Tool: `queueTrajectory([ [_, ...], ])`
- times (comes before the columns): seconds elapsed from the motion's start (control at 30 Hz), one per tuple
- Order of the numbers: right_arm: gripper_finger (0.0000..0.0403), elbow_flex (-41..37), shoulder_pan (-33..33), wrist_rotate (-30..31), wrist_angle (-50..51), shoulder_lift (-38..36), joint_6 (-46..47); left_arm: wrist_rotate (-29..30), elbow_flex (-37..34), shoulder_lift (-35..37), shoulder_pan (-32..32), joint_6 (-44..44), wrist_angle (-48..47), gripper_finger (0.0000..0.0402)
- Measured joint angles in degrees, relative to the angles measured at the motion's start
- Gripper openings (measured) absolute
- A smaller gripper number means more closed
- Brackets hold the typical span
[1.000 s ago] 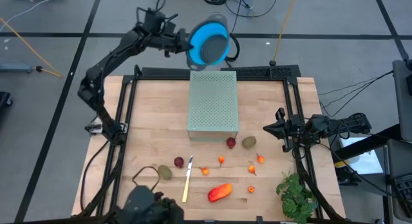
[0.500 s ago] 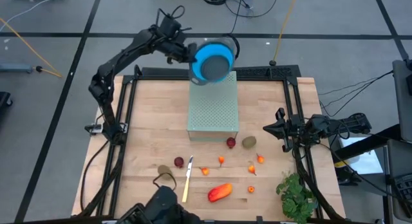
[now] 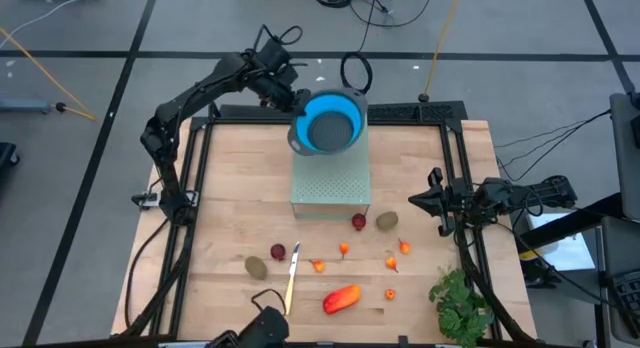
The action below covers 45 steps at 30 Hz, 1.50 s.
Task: Pick & Place Fruit
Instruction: Put the blue strainer bowl on the shelf
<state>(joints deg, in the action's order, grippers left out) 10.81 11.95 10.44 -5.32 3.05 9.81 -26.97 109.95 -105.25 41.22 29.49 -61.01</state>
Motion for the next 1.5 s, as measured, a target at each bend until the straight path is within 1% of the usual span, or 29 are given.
queueTrajectory([
  [0.27,0.0004,0.0,0.0,0.0,0.0,0.0,0.0,-1.4,0.0,0.1,-1.2,-5.4,-0.3,0.0005],
  [0.67,0.0004,0.0,0.0,0.0,0.0,0.0,0.0,0.0,0.0,0.1,-0.8,-5.0,0.3,0.0005],
  [1.07,0.0004,0.0,0.0,0.0,0.0,0.0,0.0,0.0,0.0,-0.7,0.8,-2.3,1.1,0.0005],
  [1.5,0.0004,0.0,0.0,0.0,0.0,0.0,0.0,-0.2,0.0,-5.1,0.5,-0.3,2.7,0.0005],
])
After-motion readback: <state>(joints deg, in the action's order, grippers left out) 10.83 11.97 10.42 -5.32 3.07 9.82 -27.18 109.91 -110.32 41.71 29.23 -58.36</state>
